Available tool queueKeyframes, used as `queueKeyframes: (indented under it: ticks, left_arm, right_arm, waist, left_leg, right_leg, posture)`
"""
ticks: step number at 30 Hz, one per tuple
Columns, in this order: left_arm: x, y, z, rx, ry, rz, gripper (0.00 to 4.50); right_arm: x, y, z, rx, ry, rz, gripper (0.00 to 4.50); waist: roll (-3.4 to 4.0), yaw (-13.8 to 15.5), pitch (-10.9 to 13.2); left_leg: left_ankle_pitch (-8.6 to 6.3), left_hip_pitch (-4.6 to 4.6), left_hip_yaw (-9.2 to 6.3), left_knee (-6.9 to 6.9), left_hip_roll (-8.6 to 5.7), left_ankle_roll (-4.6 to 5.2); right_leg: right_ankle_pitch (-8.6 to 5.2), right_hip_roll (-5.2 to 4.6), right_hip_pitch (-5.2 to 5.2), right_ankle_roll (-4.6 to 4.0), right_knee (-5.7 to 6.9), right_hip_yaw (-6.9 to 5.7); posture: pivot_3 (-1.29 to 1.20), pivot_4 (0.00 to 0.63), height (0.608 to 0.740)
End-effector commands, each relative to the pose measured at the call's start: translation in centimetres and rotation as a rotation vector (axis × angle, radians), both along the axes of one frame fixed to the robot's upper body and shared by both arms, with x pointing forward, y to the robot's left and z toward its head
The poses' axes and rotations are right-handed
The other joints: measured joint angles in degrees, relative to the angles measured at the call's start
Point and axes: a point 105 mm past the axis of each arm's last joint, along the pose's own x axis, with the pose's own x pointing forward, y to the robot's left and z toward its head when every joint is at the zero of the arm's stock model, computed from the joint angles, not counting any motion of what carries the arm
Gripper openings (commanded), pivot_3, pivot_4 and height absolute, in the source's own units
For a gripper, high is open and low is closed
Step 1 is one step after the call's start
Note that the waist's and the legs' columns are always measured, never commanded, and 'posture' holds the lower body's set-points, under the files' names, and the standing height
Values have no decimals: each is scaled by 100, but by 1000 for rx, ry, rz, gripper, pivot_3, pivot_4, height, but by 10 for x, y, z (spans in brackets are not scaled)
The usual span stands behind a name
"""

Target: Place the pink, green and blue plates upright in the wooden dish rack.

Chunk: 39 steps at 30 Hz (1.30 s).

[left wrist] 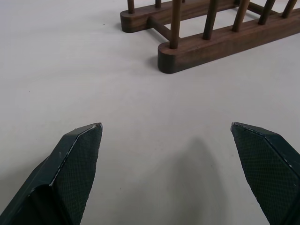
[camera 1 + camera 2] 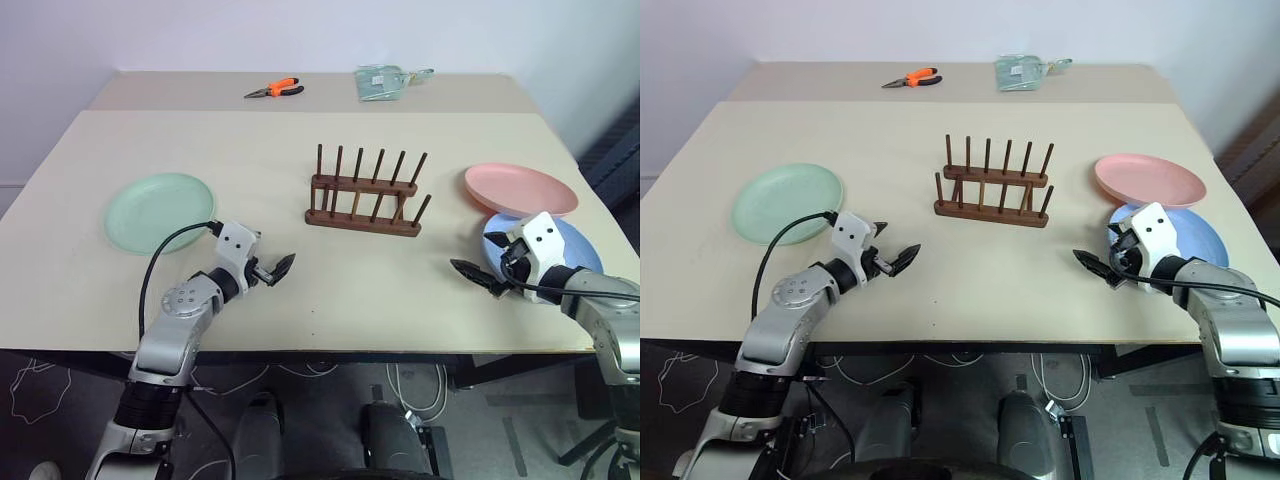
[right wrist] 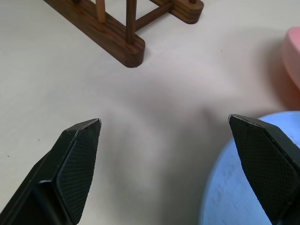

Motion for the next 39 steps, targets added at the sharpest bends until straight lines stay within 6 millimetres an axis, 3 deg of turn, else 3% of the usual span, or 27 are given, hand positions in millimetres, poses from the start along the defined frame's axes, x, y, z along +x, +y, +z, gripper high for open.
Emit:
queueKeyframes:
  ticks: [1, 7, 15, 19, 24, 28, 38, 39]
  left_arm:
    - [1, -4, 10, 6, -34, -34, 4500]
    - [8, -4, 12, 22, -41, -55, 4500]
    - [11, 1, 20, 59, -65, -74, 4500]
    - [18, 0, 26, 60, -54, -115, 4500]
    - [39, -16, 36, 86, -68, -210, 4500]
    - [58, -24, 28, 149, -36, -315, 4500]
    - [81, -72, 9, 176, 57, -470, 4500]
    - [83, -74, 9, 172, 56, -464, 4260]
  right_arm:
    - [-5, 1, 16, 7, -64, -13, 4456]
    - [-14, 3, 11, 9, -68, -35, 4456]
    - [0, 16, 10, 34, -110, -21, 4456]
    - [-4, 34, 3, 126, -65, 48, 4456]
    - [-23, 64, 1, 166, -41, 170, 4456]
    - [-32, 84, 1, 182, -55, 199, 4456]
    - [-40, 100, -3, 204, -72, 194, 4456]
    - [-42, 102, -3, 203, -73, 194, 4497]
  waist:
    - [0, 7, 0]
    - [0, 65, 0]
    - [-1, 87, 0]
    - [-1, 125, 0]
    - [-1, 125, 0]
    - [-1, 102, -1]
    - [-5, 120, 1]
    - [-5, 119, 1]
  left_leg:
    - [0, 0, 0, 0, 0, 0]
    - [0, 0, 0, 2, 0, 0]
    - [0, 0, 0, 2, 0, 0]
    - [0, -1, 0, 1, 0, 0]
    - [0, -2, 0, 2, -1, 0]
    - [0, -1, -1, 2, -1, 0]
    - [-1, -13, -2, 4, -2, 2]
    - [-1, -13, -2, 3, -2, 2]
  right_leg:
    - [0, 0, 0, 0, 0, 0]
    - [-2, 0, 0, -4, 0, 0]
    - [-2, 0, 0, -4, 0, 0]
    - [1, 0, 1, 2, 0, 0]
    - [5, 0, 1, 10, 0, -1]
    - [5, 0, 0, 11, 0, -1]
    - [5, 1, -8, 12, -3, -3]
    - [5, 1, -9, 12, -2, -3]
  posture:
    - [0, 150, 740]
    - [0, 150, 740]
    - [0, 150, 740]
    - [0, 150, 740]
    - [0, 150, 740]
    - [0, 150, 740]
    - [0, 150, 740]
    - [0, 150, 740]
